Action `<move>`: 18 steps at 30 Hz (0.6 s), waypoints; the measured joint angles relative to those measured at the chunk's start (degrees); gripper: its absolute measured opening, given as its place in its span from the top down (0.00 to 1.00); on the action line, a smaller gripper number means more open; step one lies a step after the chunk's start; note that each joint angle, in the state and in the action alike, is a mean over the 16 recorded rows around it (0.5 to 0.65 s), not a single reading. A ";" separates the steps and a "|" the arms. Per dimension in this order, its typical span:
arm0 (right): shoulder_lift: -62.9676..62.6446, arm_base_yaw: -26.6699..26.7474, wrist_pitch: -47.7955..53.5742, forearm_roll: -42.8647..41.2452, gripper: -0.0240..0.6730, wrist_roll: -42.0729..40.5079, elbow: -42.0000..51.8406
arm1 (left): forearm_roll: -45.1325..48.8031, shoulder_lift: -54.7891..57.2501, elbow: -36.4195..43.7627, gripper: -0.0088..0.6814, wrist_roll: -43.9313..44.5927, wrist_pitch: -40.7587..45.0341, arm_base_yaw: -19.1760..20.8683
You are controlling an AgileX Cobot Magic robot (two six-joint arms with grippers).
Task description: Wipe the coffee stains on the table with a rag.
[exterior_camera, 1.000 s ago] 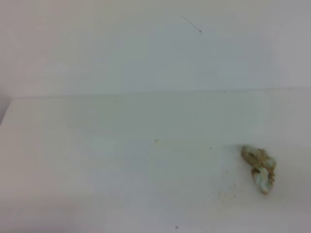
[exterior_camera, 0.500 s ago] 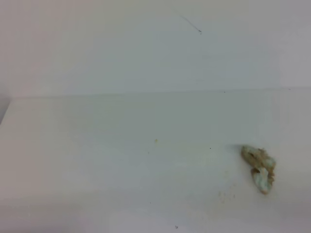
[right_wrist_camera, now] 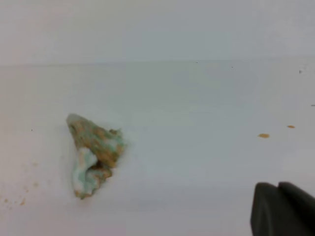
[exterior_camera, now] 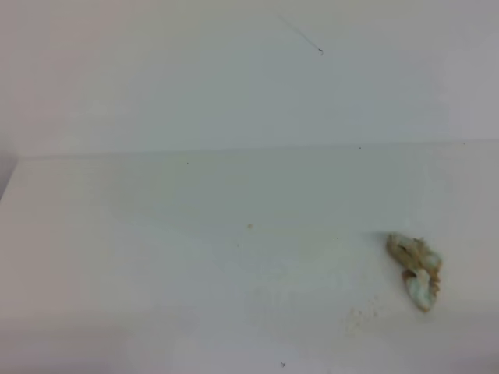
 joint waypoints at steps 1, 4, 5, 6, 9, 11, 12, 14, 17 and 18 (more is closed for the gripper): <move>-0.01 -0.33 0.30 -0.22 0.97 0.25 0.00 | 0.00 0.00 0.00 0.99 0.00 0.00 0.00; -0.05 -1.02 0.64 -0.41 0.97 0.41 0.00 | 0.00 0.00 0.00 0.99 0.00 0.00 0.00; -0.06 -1.18 0.59 -0.43 0.97 0.40 0.00 | 0.00 0.09 -0.13 0.99 0.00 0.05 0.00; -0.06 -1.30 0.55 -0.43 0.97 0.40 0.00 | 0.00 0.00 0.00 0.99 0.00 0.00 0.00; 0.00 -1.55 0.48 -0.40 0.97 0.39 -0.11 | 0.00 0.00 0.00 0.99 0.00 0.00 0.00; 0.00 -1.61 0.40 -0.40 0.97 0.39 -0.11 | 0.00 0.00 0.00 0.99 0.00 0.00 0.00; 0.00 -1.61 0.37 -0.40 0.97 0.39 -0.11 | 0.00 0.00 0.00 0.99 0.00 0.00 0.00; 0.01 -1.61 0.35 -0.40 0.97 0.39 -0.11 | 0.00 0.00 0.00 0.99 0.00 0.00 0.00; 0.07 -1.61 0.39 -0.40 0.97 0.39 -0.11 | 0.00 0.00 0.00 0.99 0.00 0.00 0.00; 0.09 -1.61 0.41 -0.40 0.97 0.39 -0.11 | 0.00 0.00 0.00 0.99 0.00 0.00 0.00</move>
